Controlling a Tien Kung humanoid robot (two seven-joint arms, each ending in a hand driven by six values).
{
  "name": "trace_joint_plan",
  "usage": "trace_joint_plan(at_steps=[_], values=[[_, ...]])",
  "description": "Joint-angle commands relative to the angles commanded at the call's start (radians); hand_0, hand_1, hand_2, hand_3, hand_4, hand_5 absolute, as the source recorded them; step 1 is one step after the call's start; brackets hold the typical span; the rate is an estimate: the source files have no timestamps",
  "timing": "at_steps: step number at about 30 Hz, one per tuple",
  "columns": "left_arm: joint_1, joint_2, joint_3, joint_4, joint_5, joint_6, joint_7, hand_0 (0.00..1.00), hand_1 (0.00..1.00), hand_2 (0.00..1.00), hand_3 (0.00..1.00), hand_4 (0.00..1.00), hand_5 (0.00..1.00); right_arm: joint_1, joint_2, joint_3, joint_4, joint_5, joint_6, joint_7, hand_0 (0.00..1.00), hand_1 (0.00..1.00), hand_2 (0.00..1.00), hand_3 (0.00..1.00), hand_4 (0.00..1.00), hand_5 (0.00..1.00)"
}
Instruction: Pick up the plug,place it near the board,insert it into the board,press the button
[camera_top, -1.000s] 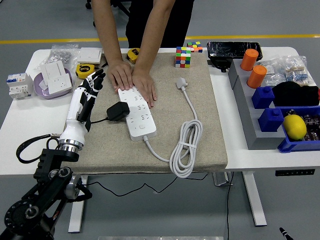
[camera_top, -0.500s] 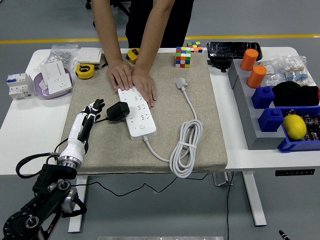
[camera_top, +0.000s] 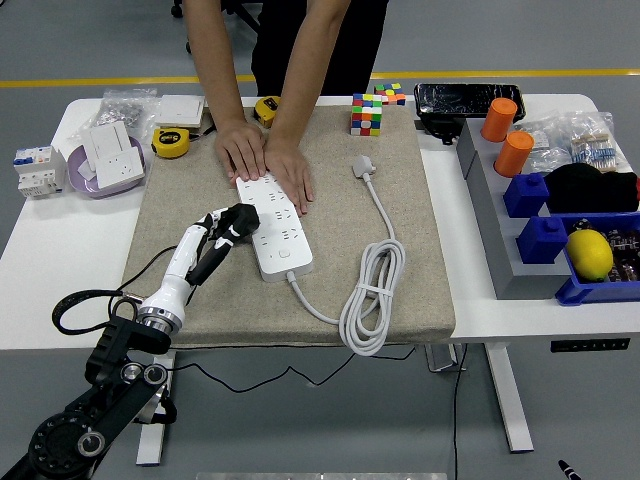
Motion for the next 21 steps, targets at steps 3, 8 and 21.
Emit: trace_joint_plan(at_steps=[3, 8, 21], values=[[-0.022, 0.001, 0.011, 0.024, 0.03, 0.0, 0.008, 0.973, 0.935, 0.883, 0.862, 0.998, 0.998, 0.0, 0.0, 0.001, 0.0, 0.0, 0.0, -0.001, 0.803, 0.738, 0.728, 0.756, 0.998, 0.998], [-0.047, 0.0, 0.008, 0.048, 0.058, -0.003, 0.017, 0.983, 0.937, 0.881, 0.862, 0.998, 0.998, 0.001, 0.0, 0.0, 0.0, 0.002, 0.0, 0.0, 0.803, 0.738, 0.728, 0.755, 0.998, 0.998], [-0.072, 0.006, 0.018, 0.04, 0.139, -0.009, 0.044, 0.985, 0.939, 0.879, 0.862, 0.998, 0.998, 0.006, 0.0, -0.002, 0.0, 0.008, -0.001, 0.0, 0.803, 0.737, 0.728, 0.755, 0.998, 0.998]])
